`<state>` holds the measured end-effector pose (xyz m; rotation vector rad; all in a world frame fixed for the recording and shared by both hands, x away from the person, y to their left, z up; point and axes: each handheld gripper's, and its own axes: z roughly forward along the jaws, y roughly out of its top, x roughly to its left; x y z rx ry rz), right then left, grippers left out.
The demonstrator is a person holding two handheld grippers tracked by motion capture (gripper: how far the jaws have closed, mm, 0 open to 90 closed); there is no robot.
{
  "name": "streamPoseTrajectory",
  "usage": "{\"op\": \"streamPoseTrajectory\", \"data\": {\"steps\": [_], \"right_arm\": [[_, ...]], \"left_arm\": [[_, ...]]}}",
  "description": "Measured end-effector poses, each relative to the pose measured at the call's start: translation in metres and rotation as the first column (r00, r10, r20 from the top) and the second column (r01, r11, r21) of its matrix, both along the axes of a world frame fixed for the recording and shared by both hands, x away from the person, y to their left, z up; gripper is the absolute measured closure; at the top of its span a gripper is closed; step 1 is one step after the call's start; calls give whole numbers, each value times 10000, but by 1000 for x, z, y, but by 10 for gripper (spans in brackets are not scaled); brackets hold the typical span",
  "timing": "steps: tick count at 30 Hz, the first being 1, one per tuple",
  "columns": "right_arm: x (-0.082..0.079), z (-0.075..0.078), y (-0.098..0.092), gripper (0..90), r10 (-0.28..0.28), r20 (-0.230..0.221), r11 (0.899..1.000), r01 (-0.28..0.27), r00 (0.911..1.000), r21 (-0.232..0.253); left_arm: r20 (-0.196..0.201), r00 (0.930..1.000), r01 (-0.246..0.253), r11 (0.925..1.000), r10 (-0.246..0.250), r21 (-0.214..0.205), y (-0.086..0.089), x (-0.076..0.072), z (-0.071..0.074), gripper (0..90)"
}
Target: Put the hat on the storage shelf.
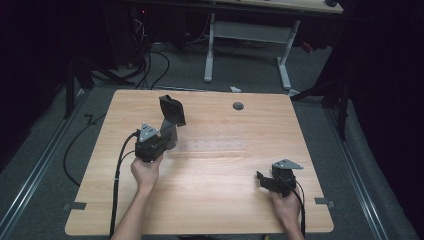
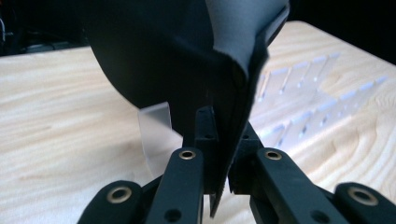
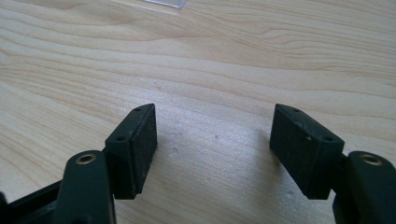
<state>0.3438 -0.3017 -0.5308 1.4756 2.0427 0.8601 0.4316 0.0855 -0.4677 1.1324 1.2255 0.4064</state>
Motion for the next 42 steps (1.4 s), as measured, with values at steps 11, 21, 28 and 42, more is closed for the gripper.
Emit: {"op": "streamPoseTrajectory", "data": {"steps": [11, 21, 28, 42], "right_arm": [[0, 0, 0, 319, 9, -14, 10000, -9, 10000, 1], [0, 0, 0, 319, 27, 0, 10000, -27, 10000, -4], [0, 0, 0, 318, 19, -6, 10000, -19, 10000, 1], [0, 0, 0, 319, 17, -9, 10000, -17, 10000, 4]], "left_arm": [[-440, 9989, 156, 9997, -149, 163, 10, -7, -5, 762], [-681, 9972, 300, 9995, -305, -80, 19, -15, 4, 519], [-683, 9972, 276, 9994, -290, -210, 31, -25, 4, 451], [-649, 9974, 290, 9994, -303, -211, 50, -49, 2, 433]]}}
